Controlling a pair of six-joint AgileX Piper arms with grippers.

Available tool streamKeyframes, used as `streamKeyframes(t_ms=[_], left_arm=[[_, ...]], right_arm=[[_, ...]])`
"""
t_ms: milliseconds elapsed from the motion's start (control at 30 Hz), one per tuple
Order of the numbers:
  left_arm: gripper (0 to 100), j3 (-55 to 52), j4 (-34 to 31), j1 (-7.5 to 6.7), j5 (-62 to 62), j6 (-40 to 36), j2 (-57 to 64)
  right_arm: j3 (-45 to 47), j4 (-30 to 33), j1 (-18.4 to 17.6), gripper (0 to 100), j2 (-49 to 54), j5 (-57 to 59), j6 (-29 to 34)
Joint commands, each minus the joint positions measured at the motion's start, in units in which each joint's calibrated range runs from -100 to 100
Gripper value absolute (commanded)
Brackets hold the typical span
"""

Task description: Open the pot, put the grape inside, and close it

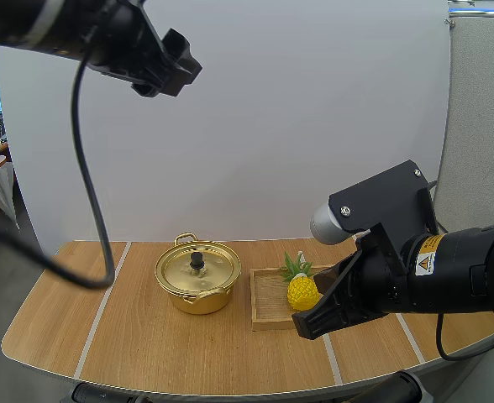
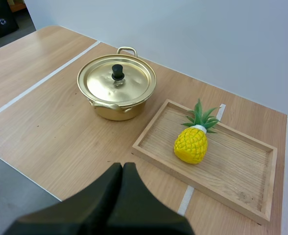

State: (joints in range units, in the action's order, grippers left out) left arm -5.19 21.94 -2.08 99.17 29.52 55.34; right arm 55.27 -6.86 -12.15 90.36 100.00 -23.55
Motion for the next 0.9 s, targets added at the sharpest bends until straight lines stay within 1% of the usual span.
streamKeyframes(t_ms=[0,233,300,367,467,500,533,733,867], left_arm=[[100,0.39,-1.63,-0.16,0.83,-4.29,3.97],[100,0.39,-1.63,-0.16,0.83,-10.36,10.63],[100,0.39,-2.87,-0.16,0.83,-12.4,12.09],[71,0.39,-5.14,-0.16,0.83,-14.49,13.45],[23,-0.17,-9.46,-0.16,0.83,-16.33,15.65],[10,-0.58,-9.91,-0.16,0.83,-16.44,16.45],[0,-1.19,-10.02,-0.16,0.83,-16.44,17.31],[0,-10.38,-8.36,-0.16,0.83,-16.74,26.6],[0,-17.42,-8.49,-0.16,0.83,-19.99,33.27]], right_arm=[[0.06,-0.12,0.18,0,0.6,-0.24,-0.04],[0.06,0.11,0.56,0,3.97,-1.68,-0.04],[0.06,0.11,0.69,0,5.28,-1.68,-0.04],[0.06,0.26,1.04,0,6.39,-1.68,-0.04],[0.06,-0.1,1.61,0,8.06,-1.68,-0.04],[0.06,-0.16,1.83,0,8.4,-1.68,-0.04],[0.06,-0.32,2.26,0,8.59,-1.68,-0.04],[0.06,-3.72,5.42,0,8.72,-1.68,-0.04],[0.06,-4.1,7.36,0,9.64,-4.37,-0.04]])
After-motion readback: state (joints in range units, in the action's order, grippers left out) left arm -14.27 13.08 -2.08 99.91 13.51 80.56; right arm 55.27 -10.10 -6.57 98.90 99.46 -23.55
